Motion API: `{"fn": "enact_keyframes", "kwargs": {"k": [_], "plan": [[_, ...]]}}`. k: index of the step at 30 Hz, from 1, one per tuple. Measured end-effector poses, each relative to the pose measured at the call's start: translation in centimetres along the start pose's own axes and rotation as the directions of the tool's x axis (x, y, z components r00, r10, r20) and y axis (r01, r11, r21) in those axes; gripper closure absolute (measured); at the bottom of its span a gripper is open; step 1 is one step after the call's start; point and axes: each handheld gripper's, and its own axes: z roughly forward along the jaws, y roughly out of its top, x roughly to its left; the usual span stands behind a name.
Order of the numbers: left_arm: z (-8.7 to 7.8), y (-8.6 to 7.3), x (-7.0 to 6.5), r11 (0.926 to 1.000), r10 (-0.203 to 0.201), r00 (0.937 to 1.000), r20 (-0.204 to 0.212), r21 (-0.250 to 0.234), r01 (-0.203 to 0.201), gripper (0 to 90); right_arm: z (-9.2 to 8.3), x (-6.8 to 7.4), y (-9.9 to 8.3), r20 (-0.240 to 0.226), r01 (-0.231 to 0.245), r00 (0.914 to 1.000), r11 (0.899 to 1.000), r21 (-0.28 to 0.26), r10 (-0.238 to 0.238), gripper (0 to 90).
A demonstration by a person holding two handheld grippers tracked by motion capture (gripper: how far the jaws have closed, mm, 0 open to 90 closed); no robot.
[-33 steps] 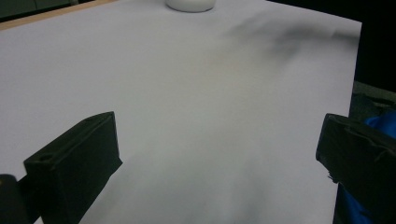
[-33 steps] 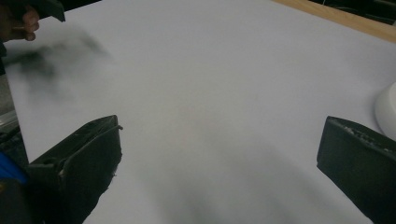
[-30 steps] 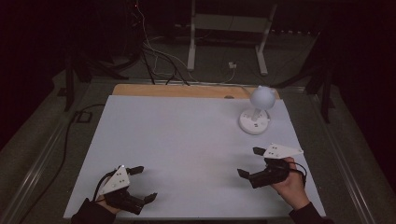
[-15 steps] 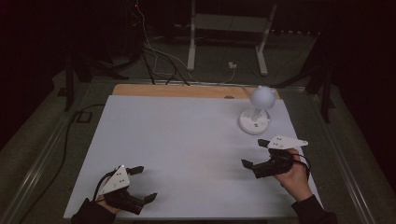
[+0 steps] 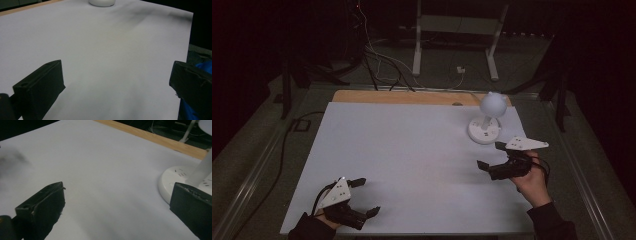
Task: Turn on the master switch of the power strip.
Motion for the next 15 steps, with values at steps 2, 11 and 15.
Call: {"fn": "enact_keyframes", "kwargs": {"k": [2,11,15], "plan": [[0.0,0.0,0.0,1.0,-0.001,1.0,0.002,0.002,0.001,0.1,0.0,-0.4,0.1,0.005,-0.006,1.0,1.0,-0.002,0.006,0.0],[0.0,0.0,0.0,1.0,0.0,1.0,0.002,0.002,0.0,0.1,0.2,-2.6,0.6,0.035,-0.025,0.9991,1.0,-0.008,0.025,0.0],[0.0,0.0,0.0,1.0,0.001,1.0,0.003,0.004,-0.001,0.1,0.6,-3.7,0.7,0.059,-0.018,0.9981,1.0,-0.025,0.02,0.0]]}}
